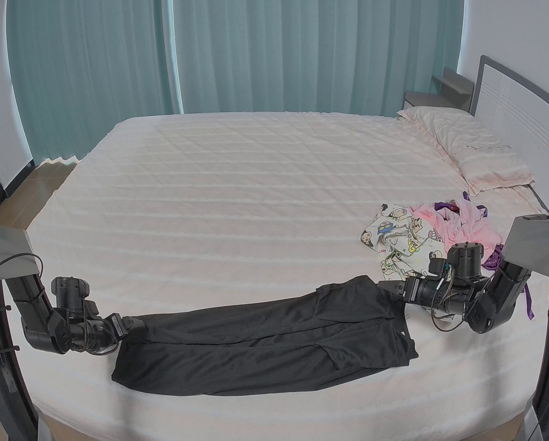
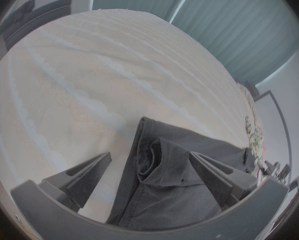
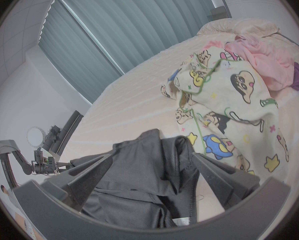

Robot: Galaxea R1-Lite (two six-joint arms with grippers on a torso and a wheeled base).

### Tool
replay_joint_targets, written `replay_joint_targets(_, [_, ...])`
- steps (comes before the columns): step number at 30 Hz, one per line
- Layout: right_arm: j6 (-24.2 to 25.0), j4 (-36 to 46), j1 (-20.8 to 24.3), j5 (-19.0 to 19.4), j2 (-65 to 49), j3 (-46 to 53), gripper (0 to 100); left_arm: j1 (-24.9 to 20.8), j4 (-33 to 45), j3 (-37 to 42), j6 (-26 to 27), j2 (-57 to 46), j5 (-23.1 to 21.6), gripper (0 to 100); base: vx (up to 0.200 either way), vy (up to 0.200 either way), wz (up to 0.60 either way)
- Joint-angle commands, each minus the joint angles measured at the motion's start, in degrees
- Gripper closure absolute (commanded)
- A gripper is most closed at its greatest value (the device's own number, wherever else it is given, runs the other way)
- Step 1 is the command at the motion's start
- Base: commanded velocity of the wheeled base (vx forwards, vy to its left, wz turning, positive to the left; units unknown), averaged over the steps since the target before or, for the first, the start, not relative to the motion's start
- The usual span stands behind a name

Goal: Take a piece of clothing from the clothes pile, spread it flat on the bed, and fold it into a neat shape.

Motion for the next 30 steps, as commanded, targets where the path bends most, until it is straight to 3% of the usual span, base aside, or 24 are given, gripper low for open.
replay_joint_targets(1, [0.95,0.11,1.71,0.16,0.39,-1.94,0,1.92,-0.42,-0.87,-4.45,-1.69,-2.15,0,0.0,0.0,0.0])
replay_joint_targets(10, [1.04,2.39,2.06,-0.54,2.06,-8.36,0,2.18,-0.42,-1.48,-15.96,-3.89,-8.3,0,0.0,0.0,0.0])
replay_joint_targets(17, [0.08,14.08,-1.81,-0.1,-3.83,-5.37,0,2.18,-2.79,-1.13,-16.14,-3.1,-8.21,0,0.0,0.0,0.0])
replay_joint_targets(23, [-1.95,14.7,-4.53,0.16,-4.09,-0.19,0,2.18,-5.34,-0.61,-16.14,-2.39,-8.12,0,0.0,0.0,0.0])
replay_joint_targets(30, [-2.65,17.51,-4.45,0.25,-9.89,4.47,0,2.18,-5.34,-0.61,-16.14,-2.39,-8.12,0,0.0,0.0,0.0])
